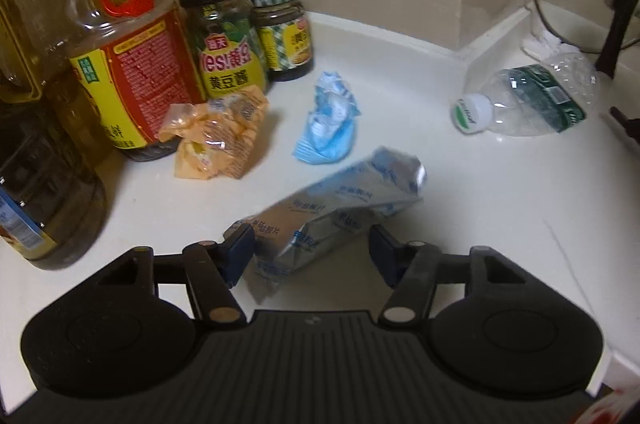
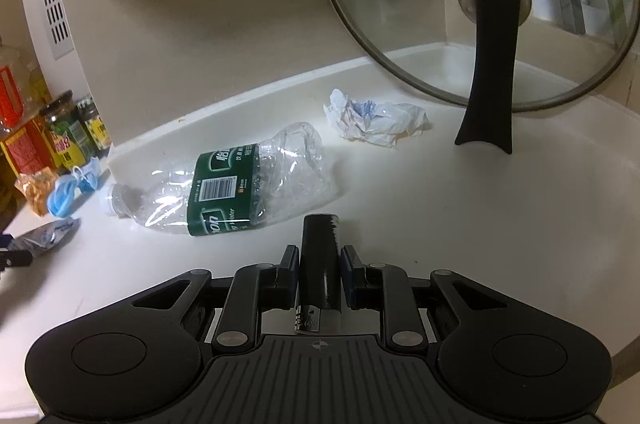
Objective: Collect trash
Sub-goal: 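Grasp the silver foil packet with the left gripper while the right gripper holds the lighter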
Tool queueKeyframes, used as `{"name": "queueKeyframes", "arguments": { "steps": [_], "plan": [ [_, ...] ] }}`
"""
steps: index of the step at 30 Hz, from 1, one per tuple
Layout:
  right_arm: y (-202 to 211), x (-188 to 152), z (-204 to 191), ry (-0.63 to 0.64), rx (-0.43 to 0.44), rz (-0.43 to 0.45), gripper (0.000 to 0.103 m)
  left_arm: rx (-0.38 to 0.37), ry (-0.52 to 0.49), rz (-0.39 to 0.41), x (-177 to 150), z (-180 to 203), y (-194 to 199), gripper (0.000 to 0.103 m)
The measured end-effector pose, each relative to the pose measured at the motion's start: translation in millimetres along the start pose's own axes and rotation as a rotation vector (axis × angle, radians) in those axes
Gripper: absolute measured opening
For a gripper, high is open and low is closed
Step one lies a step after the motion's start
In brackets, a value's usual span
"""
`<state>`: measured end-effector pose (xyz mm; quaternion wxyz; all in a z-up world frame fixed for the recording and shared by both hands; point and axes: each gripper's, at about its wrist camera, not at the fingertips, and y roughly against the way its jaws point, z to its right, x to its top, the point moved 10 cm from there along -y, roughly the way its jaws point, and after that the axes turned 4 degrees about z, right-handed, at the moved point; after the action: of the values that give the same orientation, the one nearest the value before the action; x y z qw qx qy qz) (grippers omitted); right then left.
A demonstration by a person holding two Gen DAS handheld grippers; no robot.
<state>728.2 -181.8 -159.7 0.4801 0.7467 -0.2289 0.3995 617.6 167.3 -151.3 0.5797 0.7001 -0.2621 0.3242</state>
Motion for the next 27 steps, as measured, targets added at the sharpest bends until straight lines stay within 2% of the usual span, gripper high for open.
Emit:
{"name": "queueKeyframes", "arguments": {
  "steps": [7,11,13,17,22,24,27],
  "plan": [
    [3.6,-1.0,0.0,-0.019,0.008,-0.004,0.023,-0.121,-0.002,0.005,-0.6,36.5,18.6,0.053],
    [5.4,0.2,-0.6,-0.021,0.013,0.001,0.023,-0.081,-0.025,0.040,12.2,38.4,20.1,0.055],
    [5.4,0.9,-0.9,-0.020,0.014,0.000,0.023,-0.058,-0.004,0.032,18.0,30.4,12.2,0.058],
    [5.2,2.1,-1.2,-0.019,0.015,0.000,0.023,-0.051,0.034,-0.010,21.8,17.4,-10.4,0.058],
    [7.3,2.8,-1.9,-0.019,0.018,0.001,0.023,-0.041,0.027,-0.052,17.8,16.4,-27.4,0.053],
    [9.2,2.1,-2.3,-0.019,0.019,0.001,0.023,-0.041,0.019,-0.052,17.9,18.1,-27.6,0.045],
    [11.1,1.1,-2.9,-0.017,0.021,0.000,0.023,-0.048,0.014,-0.052,17.7,21.2,-24.7,0.041]
  ]
}}
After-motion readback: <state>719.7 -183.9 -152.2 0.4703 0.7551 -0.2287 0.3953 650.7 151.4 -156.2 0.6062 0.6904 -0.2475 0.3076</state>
